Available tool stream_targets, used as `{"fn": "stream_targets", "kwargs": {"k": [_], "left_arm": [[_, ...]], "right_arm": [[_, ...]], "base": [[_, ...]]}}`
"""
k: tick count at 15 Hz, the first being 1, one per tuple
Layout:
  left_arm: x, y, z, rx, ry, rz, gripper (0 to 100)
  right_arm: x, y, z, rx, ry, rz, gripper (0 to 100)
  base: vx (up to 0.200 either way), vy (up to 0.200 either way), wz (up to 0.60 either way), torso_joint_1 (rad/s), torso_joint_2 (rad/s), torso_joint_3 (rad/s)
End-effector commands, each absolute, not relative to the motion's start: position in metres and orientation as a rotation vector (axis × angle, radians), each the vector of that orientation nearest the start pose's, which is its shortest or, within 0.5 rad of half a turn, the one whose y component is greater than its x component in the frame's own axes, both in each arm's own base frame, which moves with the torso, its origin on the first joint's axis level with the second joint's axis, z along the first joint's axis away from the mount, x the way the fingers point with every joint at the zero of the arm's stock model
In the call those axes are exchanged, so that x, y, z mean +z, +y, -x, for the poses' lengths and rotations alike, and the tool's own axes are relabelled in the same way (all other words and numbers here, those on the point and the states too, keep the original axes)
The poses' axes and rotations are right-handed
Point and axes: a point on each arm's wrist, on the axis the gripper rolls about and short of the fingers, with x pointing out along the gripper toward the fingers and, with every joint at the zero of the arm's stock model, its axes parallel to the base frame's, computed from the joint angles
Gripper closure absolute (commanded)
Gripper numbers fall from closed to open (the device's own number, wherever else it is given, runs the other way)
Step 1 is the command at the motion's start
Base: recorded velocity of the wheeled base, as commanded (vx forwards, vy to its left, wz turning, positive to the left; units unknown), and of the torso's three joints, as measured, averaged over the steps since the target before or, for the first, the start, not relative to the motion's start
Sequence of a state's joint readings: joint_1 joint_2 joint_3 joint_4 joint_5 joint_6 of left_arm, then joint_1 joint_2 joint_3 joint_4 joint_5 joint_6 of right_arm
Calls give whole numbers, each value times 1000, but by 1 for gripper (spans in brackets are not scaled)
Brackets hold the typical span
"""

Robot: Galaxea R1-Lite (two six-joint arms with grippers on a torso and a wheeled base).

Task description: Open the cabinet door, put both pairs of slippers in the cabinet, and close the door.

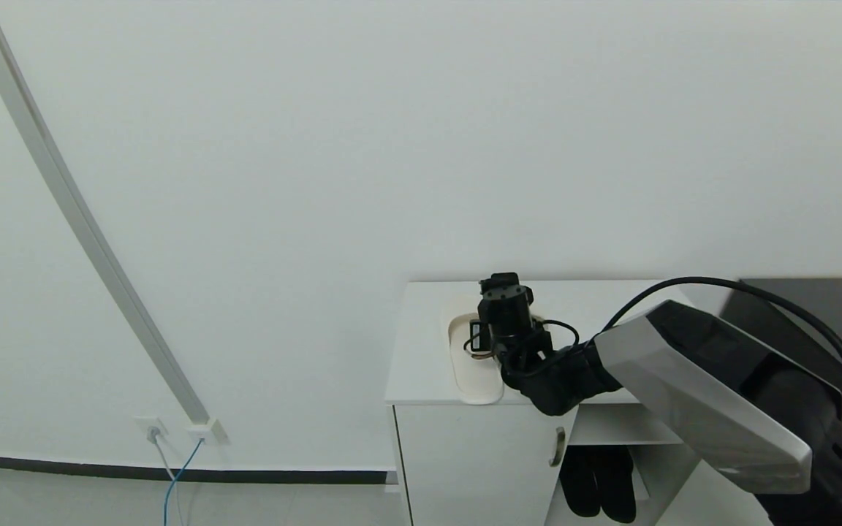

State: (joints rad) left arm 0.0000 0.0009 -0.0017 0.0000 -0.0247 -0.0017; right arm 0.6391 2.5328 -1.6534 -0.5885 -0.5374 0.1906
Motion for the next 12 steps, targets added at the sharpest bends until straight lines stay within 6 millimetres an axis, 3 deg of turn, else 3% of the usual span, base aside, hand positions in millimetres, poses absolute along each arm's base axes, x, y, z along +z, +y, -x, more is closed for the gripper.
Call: {"fn": "stream_targets", "kwargs": {"k": [1, 6, 7, 12], "left_arm": [[76, -1, 23, -25, 0, 3, 100], [76, -1, 23, -25, 0, 3, 100], [76, -1, 23, -25, 0, 2, 100], [76, -1, 23, -25, 0, 2, 100]], "right_arm": [[66, 293, -412, 81, 240, -36, 100], [101, 274, -381, 106, 234, -44, 100], [116, 265, -365, 147, 237, -53, 100], [149, 233, -304, 312, 242, -74, 100]], "base": [[0, 0, 0, 0, 0, 0], [0, 0, 0, 0, 0, 0], [0, 0, 0, 0, 0, 0], [0, 0, 0, 0, 0, 0]]}}
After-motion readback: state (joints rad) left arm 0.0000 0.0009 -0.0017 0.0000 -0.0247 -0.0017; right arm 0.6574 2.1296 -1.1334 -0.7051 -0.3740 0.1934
